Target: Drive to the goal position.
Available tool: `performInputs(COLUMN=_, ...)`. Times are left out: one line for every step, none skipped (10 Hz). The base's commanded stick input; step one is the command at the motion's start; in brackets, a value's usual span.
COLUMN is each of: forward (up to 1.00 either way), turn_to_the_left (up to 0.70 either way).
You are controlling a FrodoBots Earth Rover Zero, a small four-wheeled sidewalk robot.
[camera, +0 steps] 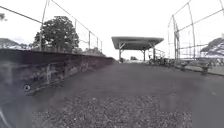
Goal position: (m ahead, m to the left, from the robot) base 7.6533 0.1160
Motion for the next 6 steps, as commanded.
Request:
performInputs(forward=0.7, turn_to_the_left=0.0)
performInputs(forward=0.7, turn_to_the_left=0.0)
performInputs(forward=0.7, turn_to_the_left=0.0)
performInputs(forward=0.7, turn_to_the_left=0.0)
performInputs(forward=0.7, turn_to_the_left=0.0)
performInputs(forward=0.7, turn_to_the_left=0.0)
